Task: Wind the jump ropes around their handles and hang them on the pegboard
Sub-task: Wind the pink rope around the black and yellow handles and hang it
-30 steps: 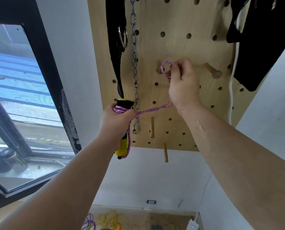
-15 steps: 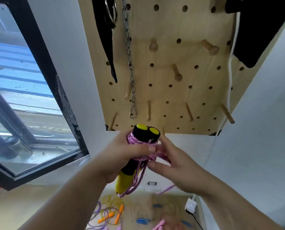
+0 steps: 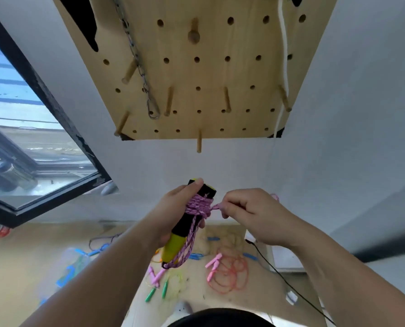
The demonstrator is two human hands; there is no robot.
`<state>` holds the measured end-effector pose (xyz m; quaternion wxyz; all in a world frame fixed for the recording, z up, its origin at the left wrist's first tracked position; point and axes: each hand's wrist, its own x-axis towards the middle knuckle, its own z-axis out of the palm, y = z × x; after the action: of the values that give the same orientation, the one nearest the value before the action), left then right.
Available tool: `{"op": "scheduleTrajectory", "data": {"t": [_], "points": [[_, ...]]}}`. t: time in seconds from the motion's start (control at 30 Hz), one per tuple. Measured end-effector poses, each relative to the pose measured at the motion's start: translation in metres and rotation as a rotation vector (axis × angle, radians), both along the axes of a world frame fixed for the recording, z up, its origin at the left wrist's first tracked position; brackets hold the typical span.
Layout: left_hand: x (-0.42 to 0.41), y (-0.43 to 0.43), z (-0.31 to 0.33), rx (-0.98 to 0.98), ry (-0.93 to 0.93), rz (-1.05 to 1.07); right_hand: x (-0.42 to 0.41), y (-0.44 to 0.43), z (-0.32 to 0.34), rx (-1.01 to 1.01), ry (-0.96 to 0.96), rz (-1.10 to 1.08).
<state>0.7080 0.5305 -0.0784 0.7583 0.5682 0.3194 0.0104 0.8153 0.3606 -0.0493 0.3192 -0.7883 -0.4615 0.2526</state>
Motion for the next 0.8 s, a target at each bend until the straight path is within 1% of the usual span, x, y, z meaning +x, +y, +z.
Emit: {"op": "scheduleTrajectory", "data": {"t": [0.07, 0.17, 0.23, 0.27, 0.33, 0.43, 0.5, 0.6, 0.63, 0.67, 0.7, 0.77, 0.8], "points": [[0.001, -0.020, 0.000, 0.013, -0.028, -0.080, 0.008, -0.022, 0.007, 0.041, 0.048, 0.002], [0.003, -0.053, 0.008, 0.021, -0.146, -0.230, 0.019, -0.050, 0.003, 0.190, 0.119, -0.061], [0.006, -0.073, 0.008, 0.179, -0.175, -0.340, 0.025, -0.066, -0.003, 0.232, 0.105, -0.096], [0.007, -0.083, 0.006, 0.246, -0.173, -0.362, 0.028, -0.074, -0.007, 0.233, 0.086, -0.096], [0.007, -0.100, 0.000, 0.297, -0.119, -0.311, 0.032, -0.089, -0.013, 0.229, 0.054, -0.085], [0.003, -0.117, -0.013, 0.293, -0.049, -0.193, 0.035, -0.110, -0.021, 0.208, 0.023, -0.077], [0.003, -0.125, -0.020, 0.271, -0.009, -0.112, 0.034, -0.121, -0.025, 0.163, 0.007, -0.075], [0.010, -0.139, -0.020, 0.314, 0.025, 0.030, 0.032, -0.131, -0.029, 0.044, -0.061, -0.069], [0.012, -0.142, -0.019, 0.283, 0.019, 0.080, 0.032, -0.132, -0.029, -0.007, -0.091, -0.063], [0.013, -0.145, -0.016, 0.206, 0.016, 0.131, 0.031, -0.133, -0.029, -0.046, -0.116, -0.058], [0.014, -0.146, -0.013, 0.087, 0.009, 0.171, 0.029, -0.133, -0.028, -0.067, -0.140, -0.057], [0.015, -0.149, -0.001, -0.153, -0.035, 0.174, 0.019, -0.129, -0.028, -0.074, -0.207, -0.048], [0.015, -0.151, 0.006, -0.206, -0.066, 0.147, 0.012, -0.126, -0.028, -0.068, -0.250, -0.032]]}}
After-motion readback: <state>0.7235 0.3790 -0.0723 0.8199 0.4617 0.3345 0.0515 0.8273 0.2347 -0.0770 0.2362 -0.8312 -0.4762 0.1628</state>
